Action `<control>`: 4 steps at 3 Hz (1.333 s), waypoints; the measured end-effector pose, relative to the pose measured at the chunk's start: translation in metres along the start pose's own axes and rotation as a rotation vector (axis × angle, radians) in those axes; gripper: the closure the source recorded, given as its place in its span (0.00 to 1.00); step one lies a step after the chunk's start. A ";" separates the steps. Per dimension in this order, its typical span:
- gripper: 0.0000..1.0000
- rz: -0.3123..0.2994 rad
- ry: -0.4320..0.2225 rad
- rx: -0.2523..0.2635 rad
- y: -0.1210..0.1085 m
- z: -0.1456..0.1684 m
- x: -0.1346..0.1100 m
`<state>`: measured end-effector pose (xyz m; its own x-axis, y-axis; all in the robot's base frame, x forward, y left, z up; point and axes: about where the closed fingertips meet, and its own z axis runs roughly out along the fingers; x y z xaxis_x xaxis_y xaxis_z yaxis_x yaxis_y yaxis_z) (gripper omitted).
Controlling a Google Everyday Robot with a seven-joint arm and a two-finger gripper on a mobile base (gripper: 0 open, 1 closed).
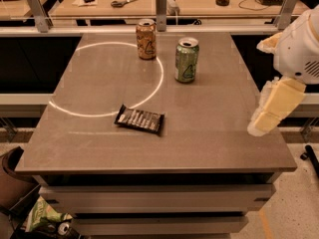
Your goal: Pick rxbar chocolate
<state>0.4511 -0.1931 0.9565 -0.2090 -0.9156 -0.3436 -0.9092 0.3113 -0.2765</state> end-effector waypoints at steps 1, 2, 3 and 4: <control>0.00 0.058 -0.156 0.006 0.001 0.028 -0.007; 0.00 0.104 -0.335 0.004 -0.002 0.057 -0.024; 0.00 0.139 -0.462 -0.037 -0.004 0.091 -0.045; 0.00 0.157 -0.552 -0.097 -0.001 0.127 -0.062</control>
Offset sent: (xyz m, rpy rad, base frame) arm 0.0481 0.0598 -0.0612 0.5823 -0.1264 0.0108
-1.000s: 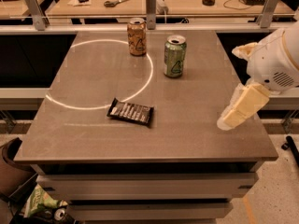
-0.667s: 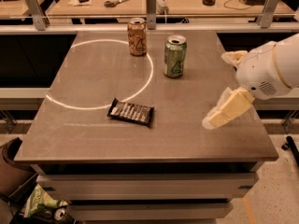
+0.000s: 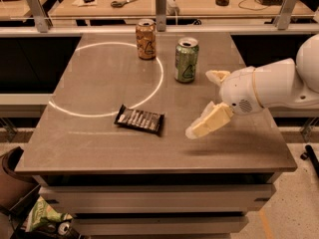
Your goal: Pick rxbar chocolate
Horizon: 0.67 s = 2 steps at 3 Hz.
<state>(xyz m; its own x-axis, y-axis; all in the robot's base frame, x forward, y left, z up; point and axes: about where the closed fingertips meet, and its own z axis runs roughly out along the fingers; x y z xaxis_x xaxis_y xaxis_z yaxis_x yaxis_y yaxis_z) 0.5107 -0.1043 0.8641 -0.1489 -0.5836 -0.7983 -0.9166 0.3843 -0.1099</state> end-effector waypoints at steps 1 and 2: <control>0.00 0.015 -0.057 -0.046 0.006 0.026 0.003; 0.00 0.009 -0.112 -0.063 0.018 0.036 -0.004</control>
Offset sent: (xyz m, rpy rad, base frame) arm -0.0095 0.0487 -0.0215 0.1807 -0.0211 0.0774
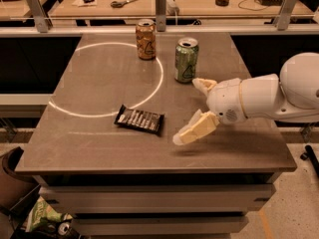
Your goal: Pick rxbar chocolate
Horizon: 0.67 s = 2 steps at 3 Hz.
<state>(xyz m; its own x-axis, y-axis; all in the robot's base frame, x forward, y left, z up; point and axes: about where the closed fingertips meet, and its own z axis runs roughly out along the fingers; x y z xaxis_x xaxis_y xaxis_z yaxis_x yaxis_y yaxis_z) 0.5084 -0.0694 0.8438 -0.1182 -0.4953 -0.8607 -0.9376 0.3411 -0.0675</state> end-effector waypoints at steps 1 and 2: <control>0.00 -0.011 -0.017 0.004 0.012 0.006 -0.012; 0.00 0.001 -0.008 0.023 0.021 0.017 -0.022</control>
Offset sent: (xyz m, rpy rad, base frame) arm -0.0129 0.0502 0.0084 -0.0002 0.0026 -0.0729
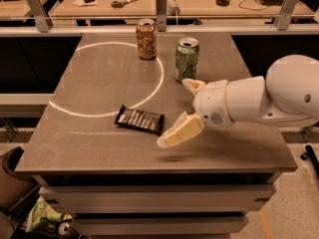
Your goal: Pick rxbar chocolate
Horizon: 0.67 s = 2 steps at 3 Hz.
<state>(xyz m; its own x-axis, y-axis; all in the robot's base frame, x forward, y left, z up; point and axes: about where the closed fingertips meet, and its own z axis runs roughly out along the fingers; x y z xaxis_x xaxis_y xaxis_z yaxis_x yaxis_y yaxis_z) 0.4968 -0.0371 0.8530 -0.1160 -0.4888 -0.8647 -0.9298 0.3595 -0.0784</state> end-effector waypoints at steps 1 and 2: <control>0.00 0.013 0.001 0.012 0.007 0.016 -0.009; 0.00 0.028 -0.002 0.009 0.011 0.030 -0.010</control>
Offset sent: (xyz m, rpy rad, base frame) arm 0.0050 0.0455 -0.0182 0.0257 0.0369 -0.0373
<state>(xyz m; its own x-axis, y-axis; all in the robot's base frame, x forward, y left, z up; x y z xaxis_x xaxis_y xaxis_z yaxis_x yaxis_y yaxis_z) 0.4981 -0.0040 0.8457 -0.1412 -0.4767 -0.8677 -0.9229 0.3805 -0.0589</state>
